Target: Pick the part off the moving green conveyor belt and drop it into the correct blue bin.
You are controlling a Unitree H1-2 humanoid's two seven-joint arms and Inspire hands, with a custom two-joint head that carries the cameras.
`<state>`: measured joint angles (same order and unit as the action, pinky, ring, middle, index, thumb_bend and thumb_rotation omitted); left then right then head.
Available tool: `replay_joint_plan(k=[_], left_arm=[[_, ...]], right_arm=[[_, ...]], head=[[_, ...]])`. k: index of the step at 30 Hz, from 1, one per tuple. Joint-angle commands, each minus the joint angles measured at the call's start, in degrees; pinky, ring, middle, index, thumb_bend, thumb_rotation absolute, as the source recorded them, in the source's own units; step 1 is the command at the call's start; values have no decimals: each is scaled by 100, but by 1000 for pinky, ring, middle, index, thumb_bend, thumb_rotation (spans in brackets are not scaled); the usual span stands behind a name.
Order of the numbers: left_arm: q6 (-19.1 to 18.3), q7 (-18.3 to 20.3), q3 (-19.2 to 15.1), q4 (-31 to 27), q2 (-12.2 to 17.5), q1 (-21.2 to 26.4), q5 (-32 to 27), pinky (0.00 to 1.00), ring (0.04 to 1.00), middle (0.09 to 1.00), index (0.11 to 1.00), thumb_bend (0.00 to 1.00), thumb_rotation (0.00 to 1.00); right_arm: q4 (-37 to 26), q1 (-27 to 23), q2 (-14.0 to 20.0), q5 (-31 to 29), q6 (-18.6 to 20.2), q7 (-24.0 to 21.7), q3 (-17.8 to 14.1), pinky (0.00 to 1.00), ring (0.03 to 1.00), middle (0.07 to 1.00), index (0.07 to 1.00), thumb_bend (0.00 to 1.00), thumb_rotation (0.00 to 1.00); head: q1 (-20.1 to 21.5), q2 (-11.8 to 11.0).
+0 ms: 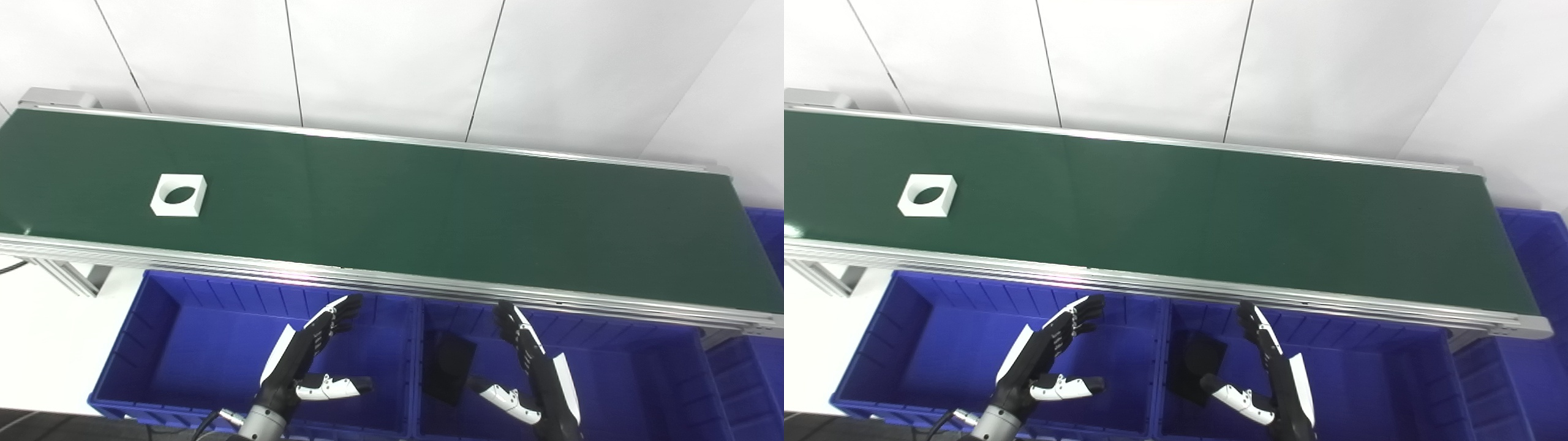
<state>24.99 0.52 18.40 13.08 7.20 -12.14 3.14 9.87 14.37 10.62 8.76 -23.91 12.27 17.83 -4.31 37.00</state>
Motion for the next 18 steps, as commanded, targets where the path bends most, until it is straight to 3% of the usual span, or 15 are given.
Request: replay_joint_plan(k=[1, 5, 9, 18], left_arm=[[193, -148, 103, -61, 35, 113, 103, 836, 874, 875, 848, 954, 424], [193, -250, 213, 17, -16, 130, 95, 827, 867, 870, 853, 964, 409], [193, -486, 355, 95, -44, 172, 202, 827, 864, 858, 834, 980, 419], [193, -911, 634, -27, 66, 293, 277, 810, 854, 855, 841, 997, 410]], right_arm=[[-92, -50, 42, 17, -301, -32, -23, 869, 903, 898, 925, 833, 572], [-68, -40, 111, -32, -300, -24, -15, 861, 896, 895, 929, 802, 571], [-26, -54, 184, 53, -300, 88, 19, 873, 896, 891, 933, 797, 603], [25, -80, 216, -53, -302, 208, 81, 905, 904, 903, 933, 764, 575]], head=[[-290, -102], [-769, -345], [-968, -518], [-1050, -651]])
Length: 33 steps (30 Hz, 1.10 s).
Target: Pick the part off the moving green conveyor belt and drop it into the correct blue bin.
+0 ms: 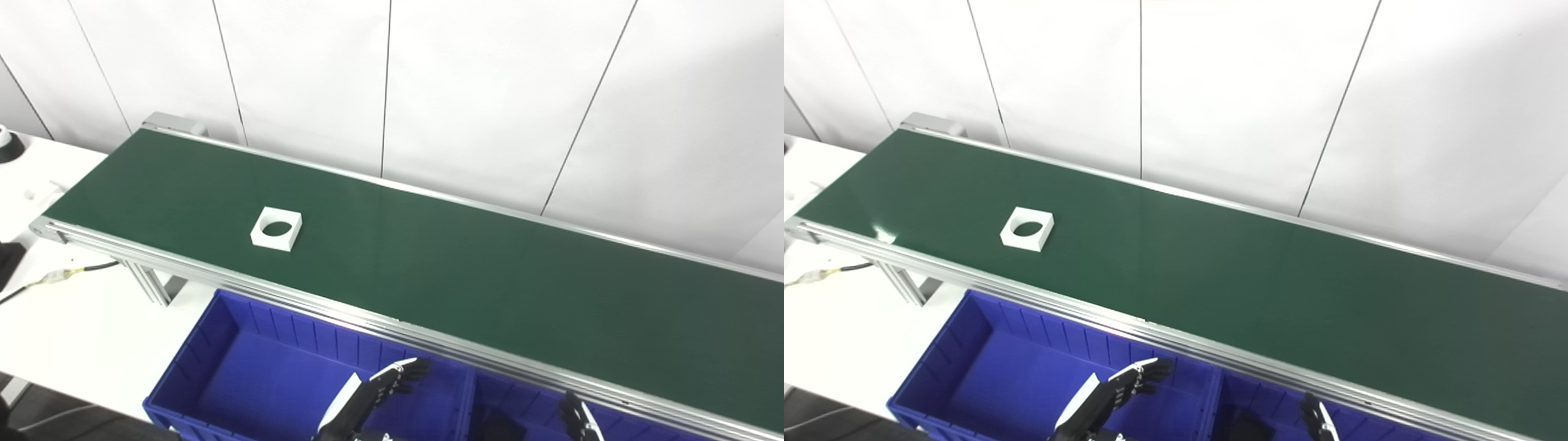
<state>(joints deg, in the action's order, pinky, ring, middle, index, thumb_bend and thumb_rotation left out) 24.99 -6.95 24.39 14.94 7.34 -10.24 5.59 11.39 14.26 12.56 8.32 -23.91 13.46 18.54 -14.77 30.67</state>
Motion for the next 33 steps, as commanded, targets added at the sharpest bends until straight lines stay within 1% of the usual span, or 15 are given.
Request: replay_joint_plan(k=[1, 4, 6, 8, 11, 13, 15, 20, 21, 22, 24, 28, 29, 31, 33], left_arm=[[193, -265, 76, -277, 83, 117, 98, 795, 843, 852, 837, 994, 414], [193, -511, 183, -525, 182, 155, 237, 779, 830, 845, 832, 982, 414], [193, -702, 249, -690, 249, 190, 342, 779, 832, 846, 836, 983, 428], [193, -854, 272, -868, 295, 241, 388, 773, 833, 849, 840, 981, 439], [193, -950, 269, -1078, 362, 311, 390, 767, 834, 856, 848, 975, 466], [193, -989, 153, -1342, 404, 390, 398, 785, 841, 860, 855, 969, 482], [193, -1099, 83, -1509, 453, 491, 528, 790, 840, 859, 857, 954, 495], [192, -1192, -186, -1589, 535, 700, 994, 782, 833, 855, 859, 950, 529], [192, -1156, -177, -1583, 593, 773, 899, 786, 835, 857, 861, 949, 531], [192, -1133, -158, -1579, 633, 821, 812, 807, 849, 866, 868, 936, 499], [193, -1203, -196, -1554, 729, 957, 904, 822, 861, 876, 880, 925, 517], [192, -1249, -442, -1608, 778, 1102, 1015, 824, 862, 878, 882, 916, 552], [192, -1253, -486, -1607, 821, 1164, 998, 822, 861, 877, 881, 917, 557], [192, -1201, -611, -1598, 874, 1264, 946, 813, 860, 882, 886, 872, 523], [189, -1085, -770, -1598, 886, 1322, 866, 834, 877, 893, 896, 887, 512]], right_arm=[[-132, -74, 24, 14, -302, 143, 28, 892, 895, 894, 928, 757, 569], [-143, -89, 26, -5, -301, 218, 66, 884, 890, 887, 922, 743, 550], [-149, -95, 30, -53, -302, 218, 85, 894, 892, 888, 921, 752, 555], [-140, -106, 54, 18, -302, 323, 123, 881, 883, 879, 914, 751, 560], [-140, -118, 79, 41, -302, 426, 162, 864, 874, 872, 907, 761, 559], [-159, -121, 130, 98, -302, 545, 194, 836, 861, 867, 898, 757, 557], [-181, -107, 165, 12, -302, 530, 191, 850, 870, 871, 895, 758, 548], [-229, -109, 266, -8, -302, 675, 293, 844, 860, 871, 901, 744, 535], [-234, -117, 292, 11, -302, 721, 325, 842, 858, 872, 902, 740, 533], [-236, -125, 313, 22, -302, 762, 356, 836, 855, 870, 901, 714, 514], [-240, -142, 370, 12, -302, 818, 420, 835, 852, 873, 900, 686, 488], [-259, -126, 403, -124, -302, 802, 451, 860, 860, 875, 897, 699, 487], [-260, -117, 400, -146, -302, 798, 452, 863, 861, 875, 896, 701, 486], [-270, -105, 407, -117, -302, 839, 479, 864, 862, 875, 895, 708, 483], [-288, -100, 423, -55, -302, 915, 526, 848, 853, 864, 884, 719, 510]], head=[[-5, -25], [16, -48], [25, -55], [21, -88], [23, -115], [-3, -105], [-67, -134], [-70, -152], [-73, -157], [-73, -157], [-79, -161], [-36, -136], [39, -106], [134, -76], [226, -52]])
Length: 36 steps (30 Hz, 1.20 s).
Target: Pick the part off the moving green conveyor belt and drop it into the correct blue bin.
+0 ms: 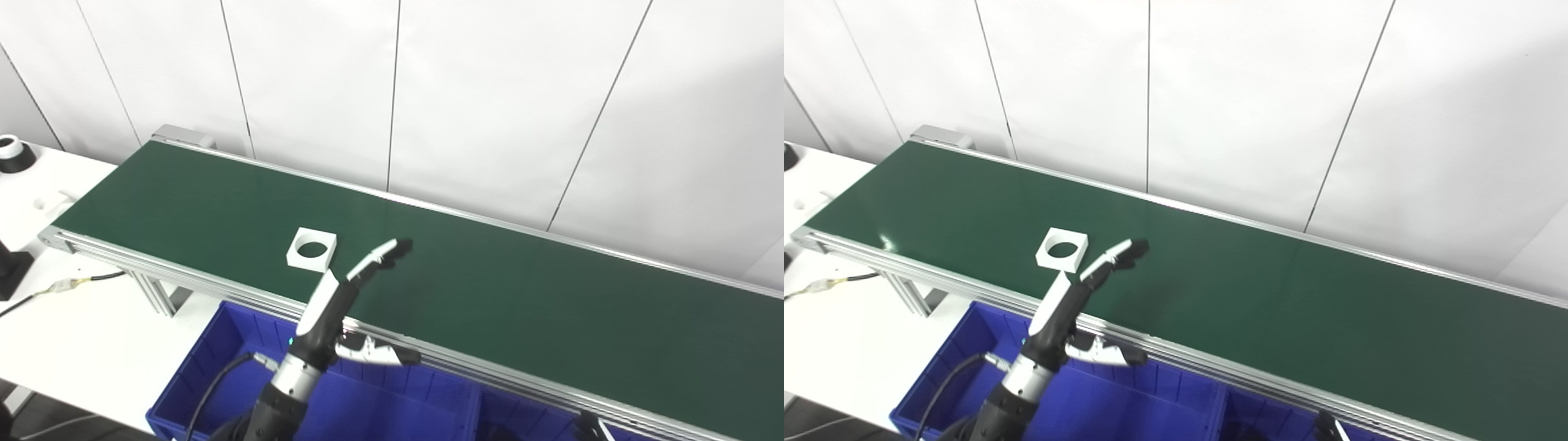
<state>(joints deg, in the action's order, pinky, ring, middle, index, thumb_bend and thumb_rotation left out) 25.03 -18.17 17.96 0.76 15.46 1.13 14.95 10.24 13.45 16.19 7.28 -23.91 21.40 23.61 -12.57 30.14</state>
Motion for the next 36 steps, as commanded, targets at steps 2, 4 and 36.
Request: replay_joint_plan(k=[2, 4, 36], left_arm=[[186, 224, -295, -165, 115, 246, -202, 864, 899, 912, 908, 888, 499], [184, 402, -500, -105, 185, 353, -249, 872, 903, 913, 908, 884, 483], [-145, 992, -362, 2991, 1039, 2536, 1185, 844, 904, 911, 917, 882, 229]], right_arm=[[-209, -16, 69, 94, -302, 203, 62, 828, 836, 860, 873, 737, 524], [-249, -38, 94, 140, -302, 304, 144, 821, 833, 860, 870, 734, 520], [-808, 252, -67, 542, -301, 458, 255, 803, 828, 820, 848, 868, 587]], head=[[101, 45], [228, 98], [1451, 759]])
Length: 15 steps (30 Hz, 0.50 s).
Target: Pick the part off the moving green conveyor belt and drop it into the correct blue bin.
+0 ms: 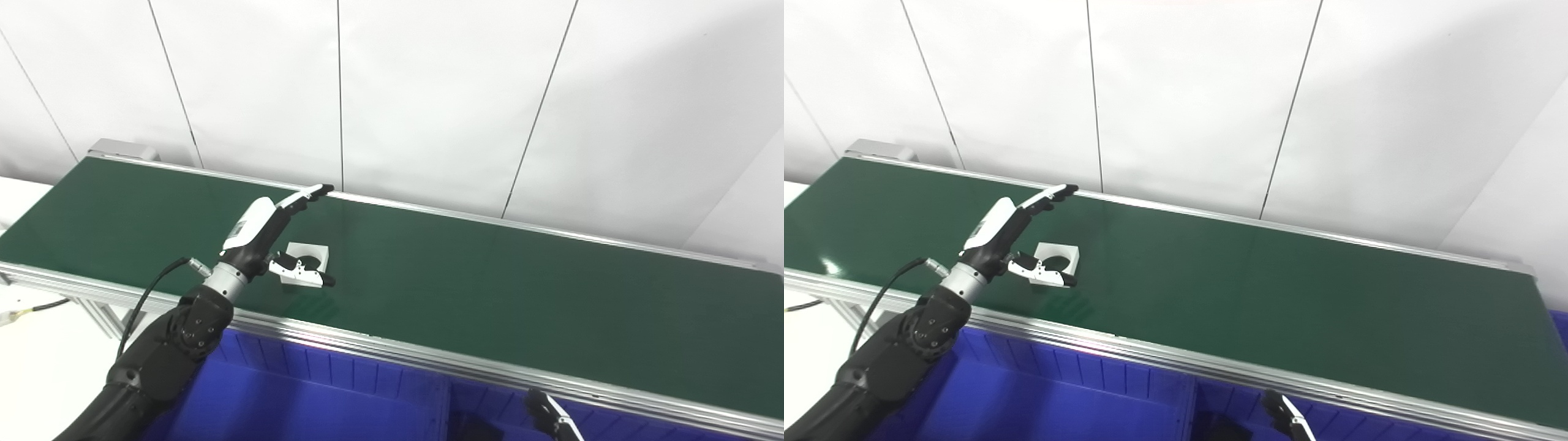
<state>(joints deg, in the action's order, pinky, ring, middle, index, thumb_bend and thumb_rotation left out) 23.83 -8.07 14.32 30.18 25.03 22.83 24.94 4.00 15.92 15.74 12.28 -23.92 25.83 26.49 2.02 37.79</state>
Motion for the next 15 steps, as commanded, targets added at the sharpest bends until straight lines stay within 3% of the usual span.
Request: replay_joint_plan(k=[1, 3, 10, 15], left_arm=[[-29, -32, 18, 154, 63, 431, 279, 856, 907, 910, 918, 888, 216], [60, -141, 115, 498, 35, 627, 534, 889, 911, 909, 922, 902, 197], [-215, -110, 372, 1056, -41, 976, 1054, 922, 915, 902, 908, 950, 162], [-445, 104, 498, 1290, -88, 1097, 1147, 938, 928, 913, 906, 914, 77]], right_arm=[[-189, 2, -25, 44, -300, 20, -31, 804, 828, 820, 848, 867, 589], [-185, -10, -19, 57, -301, 39, -16, 806, 828, 820, 849, 865, 596], [-154, -28, -20, 20, -301, 28, -20, 831, 835, 821, 853, 863, 605], [-168, -34, -15, 47, -300, 52, -22, 828, 831, 819, 852, 862, 606]], head=[[-12, 1], [-24, 18], [-110, 49], [-146, 88]])
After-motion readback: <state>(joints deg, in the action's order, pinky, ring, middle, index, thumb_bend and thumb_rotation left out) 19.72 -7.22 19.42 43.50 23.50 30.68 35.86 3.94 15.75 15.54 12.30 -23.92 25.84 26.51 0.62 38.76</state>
